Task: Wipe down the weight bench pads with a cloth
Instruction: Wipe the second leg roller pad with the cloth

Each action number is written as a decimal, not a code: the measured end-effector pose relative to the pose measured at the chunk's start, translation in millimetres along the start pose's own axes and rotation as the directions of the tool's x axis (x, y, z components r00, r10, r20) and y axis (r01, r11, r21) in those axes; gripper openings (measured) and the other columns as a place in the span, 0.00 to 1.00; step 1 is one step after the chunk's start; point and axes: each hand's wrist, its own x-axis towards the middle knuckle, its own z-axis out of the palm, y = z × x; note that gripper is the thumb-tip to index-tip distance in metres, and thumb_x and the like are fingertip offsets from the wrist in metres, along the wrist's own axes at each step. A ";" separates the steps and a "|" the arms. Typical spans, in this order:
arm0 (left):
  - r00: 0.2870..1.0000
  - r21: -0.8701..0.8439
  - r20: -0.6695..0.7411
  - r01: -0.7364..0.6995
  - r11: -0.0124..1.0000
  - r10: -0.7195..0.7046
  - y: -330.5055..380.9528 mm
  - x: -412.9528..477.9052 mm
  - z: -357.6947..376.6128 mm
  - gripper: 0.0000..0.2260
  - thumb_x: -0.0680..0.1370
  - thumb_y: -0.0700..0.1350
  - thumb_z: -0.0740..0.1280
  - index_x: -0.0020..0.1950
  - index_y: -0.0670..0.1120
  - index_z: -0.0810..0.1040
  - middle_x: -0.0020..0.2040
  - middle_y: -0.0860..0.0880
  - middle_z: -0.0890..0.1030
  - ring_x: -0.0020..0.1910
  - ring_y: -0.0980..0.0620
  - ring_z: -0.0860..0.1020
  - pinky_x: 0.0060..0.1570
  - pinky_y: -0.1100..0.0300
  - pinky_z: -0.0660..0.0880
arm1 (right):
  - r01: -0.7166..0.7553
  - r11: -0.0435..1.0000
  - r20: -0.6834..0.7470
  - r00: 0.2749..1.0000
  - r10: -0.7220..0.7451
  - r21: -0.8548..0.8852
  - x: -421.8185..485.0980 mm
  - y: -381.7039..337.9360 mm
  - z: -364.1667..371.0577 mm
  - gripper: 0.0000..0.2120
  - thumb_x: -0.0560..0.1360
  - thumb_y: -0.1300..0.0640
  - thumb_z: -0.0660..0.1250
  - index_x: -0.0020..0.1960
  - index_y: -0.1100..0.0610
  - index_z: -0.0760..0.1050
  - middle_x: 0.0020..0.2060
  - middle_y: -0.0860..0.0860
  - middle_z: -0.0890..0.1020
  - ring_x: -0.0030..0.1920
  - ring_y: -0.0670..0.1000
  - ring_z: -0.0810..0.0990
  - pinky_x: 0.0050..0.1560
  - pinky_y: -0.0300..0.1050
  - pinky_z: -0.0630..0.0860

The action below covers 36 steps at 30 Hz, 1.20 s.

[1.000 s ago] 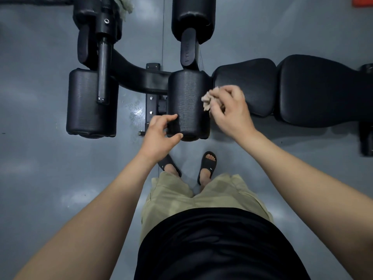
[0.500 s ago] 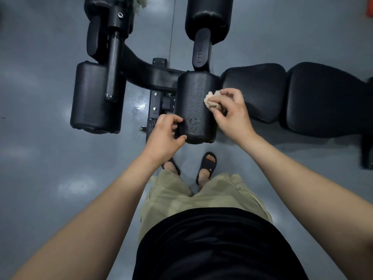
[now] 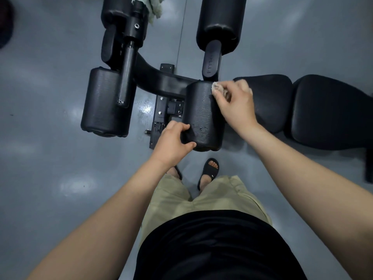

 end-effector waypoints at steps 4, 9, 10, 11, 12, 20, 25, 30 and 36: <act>0.999 -0.016 -0.027 -0.022 1.000 0.022 -0.6 -1.5 3.7 0.25 0.72 0.44 0.78 0.67 0.43 0.76 0.56 0.54 0.69 0.62 0.48 0.76 0.67 0.51 0.73 | 0.098 0.995 0.071 0.993 -0.098 0.004 -10.2 4.3 0.4 0.17 0.78 0.49 0.68 0.64 0.52 0.80 0.55 0.53 0.73 0.58 0.57 0.75 0.63 0.49 0.74; 0.999 -0.030 -0.033 -0.042 0.999 0.041 0.3 -2.6 3.7 0.25 0.72 0.43 0.78 0.67 0.42 0.76 0.56 0.54 0.69 0.60 0.49 0.76 0.66 0.51 0.74 | 0.137 0.990 0.117 0.984 -0.131 -0.044 17.8 -5.5 3.4 0.18 0.78 0.52 0.68 0.66 0.54 0.79 0.55 0.55 0.76 0.57 0.60 0.75 0.64 0.48 0.72; 0.999 -0.034 -0.037 -0.039 0.999 0.038 0.6 -2.7 3.8 0.25 0.72 0.43 0.78 0.67 0.42 0.77 0.56 0.54 0.69 0.60 0.49 0.76 0.66 0.52 0.74 | 0.158 0.986 0.137 0.979 -0.150 -0.052 21.0 -8.1 4.6 0.18 0.78 0.52 0.68 0.66 0.54 0.79 0.55 0.55 0.76 0.57 0.60 0.74 0.64 0.46 0.70; 0.999 -0.040 -0.039 -0.035 0.999 0.034 0.5 -3.1 3.7 0.24 0.72 0.43 0.78 0.67 0.42 0.77 0.56 0.54 0.70 0.59 0.50 0.76 0.66 0.52 0.74 | 0.179 0.982 0.159 0.973 -0.167 -0.060 22.0 -10.7 5.2 0.17 0.78 0.53 0.68 0.65 0.54 0.80 0.55 0.55 0.76 0.56 0.59 0.73 0.63 0.44 0.69; 0.999 -0.048 -0.040 -0.031 0.998 0.030 -0.2 -3.5 3.7 0.24 0.72 0.43 0.78 0.67 0.43 0.77 0.57 0.53 0.70 0.59 0.50 0.77 0.66 0.52 0.75 | 0.200 0.978 0.178 0.966 -0.186 -0.064 20.8 -11.9 5.7 0.16 0.78 0.53 0.69 0.64 0.54 0.81 0.55 0.55 0.77 0.55 0.59 0.73 0.62 0.43 0.68; 1.000 -0.119 -0.017 -0.008 0.993 0.006 -4.6 -3.4 2.9 0.25 0.73 0.44 0.79 0.67 0.45 0.77 0.59 0.53 0.71 0.59 0.54 0.77 0.65 0.57 0.75 | 0.314 0.949 0.216 0.930 -0.299 -0.037 -14.4 -1.9 2.7 0.12 0.77 0.56 0.69 0.60 0.53 0.82 0.54 0.53 0.78 0.52 0.56 0.75 0.62 0.45 0.70; 1.000 -0.163 -0.016 -0.011 0.987 0.008 -4.0 -6.5 3.0 0.24 0.73 0.42 0.78 0.68 0.44 0.77 0.59 0.53 0.70 0.57 0.60 0.76 0.67 0.60 0.74 | 0.354 0.935 0.244 0.907 -0.344 0.005 -42.7 4.3 1.8 0.12 0.78 0.57 0.69 0.60 0.54 0.82 0.53 0.52 0.78 0.50 0.57 0.76 0.58 0.49 0.73; 1.000 -0.169 -0.019 -0.018 0.985 0.015 -4.0 -8.6 2.9 0.24 0.74 0.41 0.77 0.69 0.45 0.76 0.61 0.52 0.70 0.57 0.63 0.75 0.66 0.63 0.73 | 0.375 0.926 0.277 0.886 -0.372 0.044 -74.7 5.4 -1.6 0.13 0.77 0.59 0.70 0.61 0.55 0.82 0.53 0.53 0.78 0.48 0.56 0.74 0.55 0.51 0.74; 1.000 -0.161 0.001 -0.022 0.987 0.023 -8.7 -7.9 2.5 0.23 0.75 0.39 0.75 0.69 0.46 0.76 0.62 0.52 0.70 0.63 0.57 0.74 0.65 0.65 0.73 | 0.383 0.920 0.314 0.866 -0.389 0.084 -101.9 10.4 -2.9 0.13 0.76 0.58 0.69 0.61 0.55 0.82 0.53 0.52 0.77 0.49 0.56 0.74 0.55 0.51 0.74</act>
